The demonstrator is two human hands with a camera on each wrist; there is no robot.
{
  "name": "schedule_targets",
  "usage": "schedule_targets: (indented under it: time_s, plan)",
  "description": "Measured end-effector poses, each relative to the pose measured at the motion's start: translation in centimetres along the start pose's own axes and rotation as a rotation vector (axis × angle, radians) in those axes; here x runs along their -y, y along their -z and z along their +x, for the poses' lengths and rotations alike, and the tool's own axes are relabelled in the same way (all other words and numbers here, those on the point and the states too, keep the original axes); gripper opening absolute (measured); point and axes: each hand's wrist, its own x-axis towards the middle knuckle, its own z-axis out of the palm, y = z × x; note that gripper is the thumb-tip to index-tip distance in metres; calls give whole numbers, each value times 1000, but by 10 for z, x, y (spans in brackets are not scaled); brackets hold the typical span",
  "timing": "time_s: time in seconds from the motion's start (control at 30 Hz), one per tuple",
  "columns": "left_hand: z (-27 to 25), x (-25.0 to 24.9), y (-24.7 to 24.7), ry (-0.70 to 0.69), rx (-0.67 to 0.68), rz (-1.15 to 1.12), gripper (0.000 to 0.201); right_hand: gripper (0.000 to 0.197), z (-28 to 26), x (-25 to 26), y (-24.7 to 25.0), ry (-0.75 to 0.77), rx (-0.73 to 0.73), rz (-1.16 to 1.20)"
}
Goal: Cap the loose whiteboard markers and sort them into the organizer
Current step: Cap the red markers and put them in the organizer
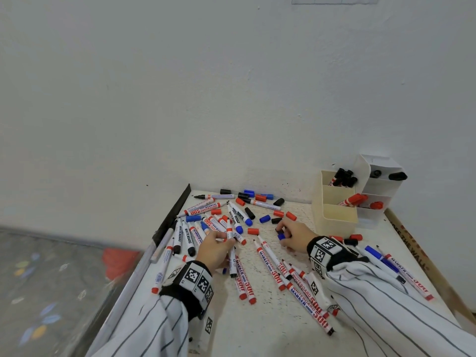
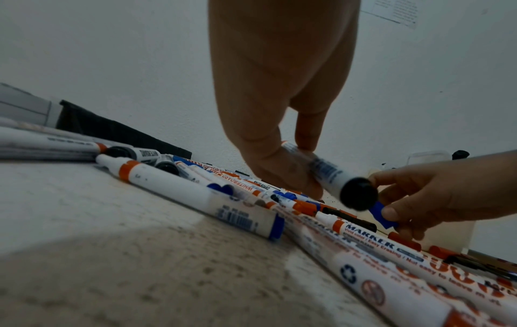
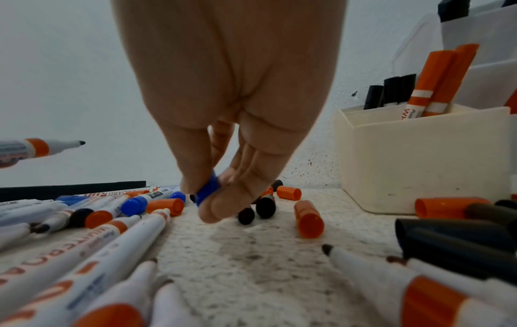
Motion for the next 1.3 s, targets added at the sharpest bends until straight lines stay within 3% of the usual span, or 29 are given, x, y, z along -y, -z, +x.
schedule_targets:
  time_s: [0.2,0.37,0.53,0.7,0.8,0.87,0.97,1.03,1.13,1.3]
  plan:
    - [2,-2,-7,-25,-11,5,24,41,4,-3,-1,-15,32,-137]
    - [4,-5,-9,-18,13,4,25,38,24,-2,-1,5,-128,-218]
    - [8,-3,-7,-37,30,22,22,45,45,3,-5,-57,44,-458]
    - [15,-3,-2,-44,21,26,23,43,60,4,-5,-110,80,-540]
    - [17,-2,0,-48,21,49,24,41,62,6,-4,-128,42,-489]
    - [17,-1,0,-48,21,57,23,33,59,8,-1,-141,-69,-420]
    - [16,-1,-2,-80,14,46,20,9,51,11,9,-48,-303,-131]
    - [14,-1,-6,-133,20,67,19,6,41,15,18,20,-372,49]
    - [9,-2,-12,-220,48,117,22,23,23,24,28,93,-239,162]
    - [-2,-5,-24,-328,82,196,20,20,-10,31,26,261,-126,16]
